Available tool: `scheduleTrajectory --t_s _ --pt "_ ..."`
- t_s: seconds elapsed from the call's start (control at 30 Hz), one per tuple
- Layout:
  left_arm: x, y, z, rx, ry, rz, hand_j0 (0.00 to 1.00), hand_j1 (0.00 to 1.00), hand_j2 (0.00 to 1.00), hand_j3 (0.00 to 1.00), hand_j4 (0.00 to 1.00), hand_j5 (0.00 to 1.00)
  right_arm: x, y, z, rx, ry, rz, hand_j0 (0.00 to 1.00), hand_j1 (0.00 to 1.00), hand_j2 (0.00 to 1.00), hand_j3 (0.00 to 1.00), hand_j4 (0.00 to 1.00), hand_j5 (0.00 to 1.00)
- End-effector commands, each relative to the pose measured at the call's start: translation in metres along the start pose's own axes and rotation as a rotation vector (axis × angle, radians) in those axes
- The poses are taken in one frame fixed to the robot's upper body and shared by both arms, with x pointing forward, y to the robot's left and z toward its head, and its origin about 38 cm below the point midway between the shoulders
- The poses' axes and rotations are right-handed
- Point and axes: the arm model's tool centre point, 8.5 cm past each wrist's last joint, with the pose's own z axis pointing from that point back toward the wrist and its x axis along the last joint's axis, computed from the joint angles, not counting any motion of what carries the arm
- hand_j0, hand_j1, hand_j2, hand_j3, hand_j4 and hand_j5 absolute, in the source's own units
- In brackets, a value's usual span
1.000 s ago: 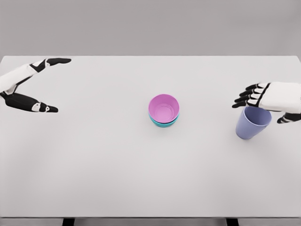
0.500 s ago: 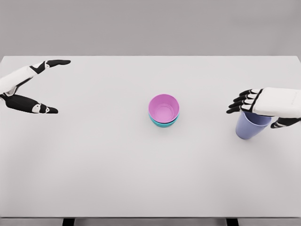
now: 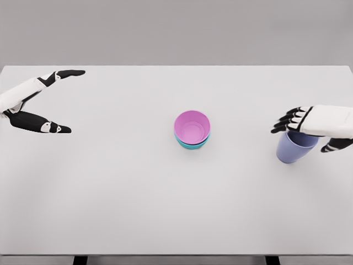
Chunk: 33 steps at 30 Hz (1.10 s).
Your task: Stacking bowl and cup with both arms
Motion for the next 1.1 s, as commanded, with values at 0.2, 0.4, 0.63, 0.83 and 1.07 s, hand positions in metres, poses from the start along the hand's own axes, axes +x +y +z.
scheduleTrajectory --t_s 0.2,0.4,0.63,0.83,1.07 --pt "0.000 0.001 0.000 0.005 -0.002 0.006 1.00 1.00 1.00 1.00 1.00 1.00 -0.003 0.006 -0.006 -0.002 0.000 -0.028 0.99 0.99 0.99 0.99 0.99 0.99" --pt "0.000 0.001 0.000 0.005 -0.002 0.006 1.00 1.00 1.00 1.00 1.00 1.00 -0.005 0.012 -0.018 -0.003 -0.008 -0.045 0.99 0.99 0.99 0.99 0.99 0.99" --pt "0.000 0.001 0.000 0.005 -0.002 0.006 1.00 1.00 1.00 1.00 1.00 1.00 -0.004 0.012 -0.018 0.003 -0.006 -0.032 0.98 0.98 0.98 0.98 0.98 0.98" --pt "0.000 0.001 0.000 0.005 -0.002 0.006 1.00 1.00 1.00 1.00 1.00 1.00 -0.004 0.013 -0.019 0.005 -0.006 -0.037 0.77 0.77 0.77 0.77 0.77 0.77" --pt "0.000 0.000 0.000 0.006 -0.003 0.008 1.00 1.00 1.00 1.00 1.00 1.00 -0.001 0.007 -0.028 -0.029 -0.027 -0.036 0.68 0.68 0.68 0.68 0.68 0.68"
